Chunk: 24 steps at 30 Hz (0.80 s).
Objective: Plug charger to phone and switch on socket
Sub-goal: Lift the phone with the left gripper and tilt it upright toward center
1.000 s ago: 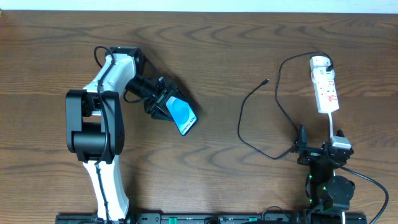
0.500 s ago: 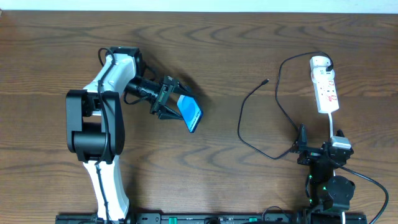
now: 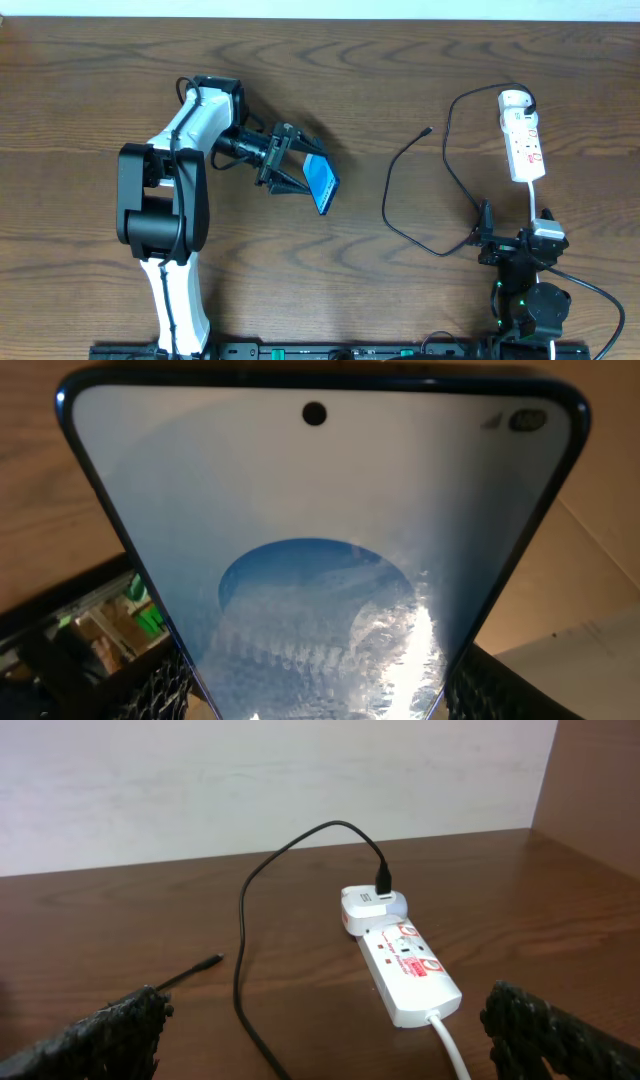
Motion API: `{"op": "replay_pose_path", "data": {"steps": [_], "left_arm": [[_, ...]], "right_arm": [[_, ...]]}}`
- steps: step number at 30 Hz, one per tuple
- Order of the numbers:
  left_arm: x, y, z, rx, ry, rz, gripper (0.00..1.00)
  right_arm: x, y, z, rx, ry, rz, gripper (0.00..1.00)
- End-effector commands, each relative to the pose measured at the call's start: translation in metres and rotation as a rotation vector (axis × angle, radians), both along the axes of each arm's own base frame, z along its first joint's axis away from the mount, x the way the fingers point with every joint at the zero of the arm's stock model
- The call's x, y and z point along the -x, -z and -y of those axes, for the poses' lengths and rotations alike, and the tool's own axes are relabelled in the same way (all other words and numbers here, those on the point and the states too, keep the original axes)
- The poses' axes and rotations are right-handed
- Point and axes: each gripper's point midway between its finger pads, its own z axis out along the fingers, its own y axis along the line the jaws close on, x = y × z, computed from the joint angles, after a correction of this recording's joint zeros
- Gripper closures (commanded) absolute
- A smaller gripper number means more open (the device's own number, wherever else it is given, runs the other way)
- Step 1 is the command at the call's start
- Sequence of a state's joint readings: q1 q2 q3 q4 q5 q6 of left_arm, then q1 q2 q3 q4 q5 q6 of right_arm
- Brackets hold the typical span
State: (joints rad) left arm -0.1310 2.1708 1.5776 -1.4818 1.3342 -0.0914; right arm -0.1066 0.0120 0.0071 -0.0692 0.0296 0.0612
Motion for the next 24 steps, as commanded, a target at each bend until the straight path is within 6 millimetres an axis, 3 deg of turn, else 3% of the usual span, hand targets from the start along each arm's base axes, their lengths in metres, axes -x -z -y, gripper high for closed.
{"op": "replay_pose_path", "data": {"steps": [1, 24], "left_arm": [[-0.0016, -0.0062, 0.0014, 0.048, -0.018, 0.01, 0.38], [-0.0035, -0.0091, 0.0027, 0.067, -0.03, 0.011, 0.38]], "right_arm": [[0.0003, 0.0004, 0.0009, -0.013, 0.004, 0.003, 0.01], [0.0003, 0.0004, 0.0009, -0.013, 0.004, 0.003, 0.01]]}}
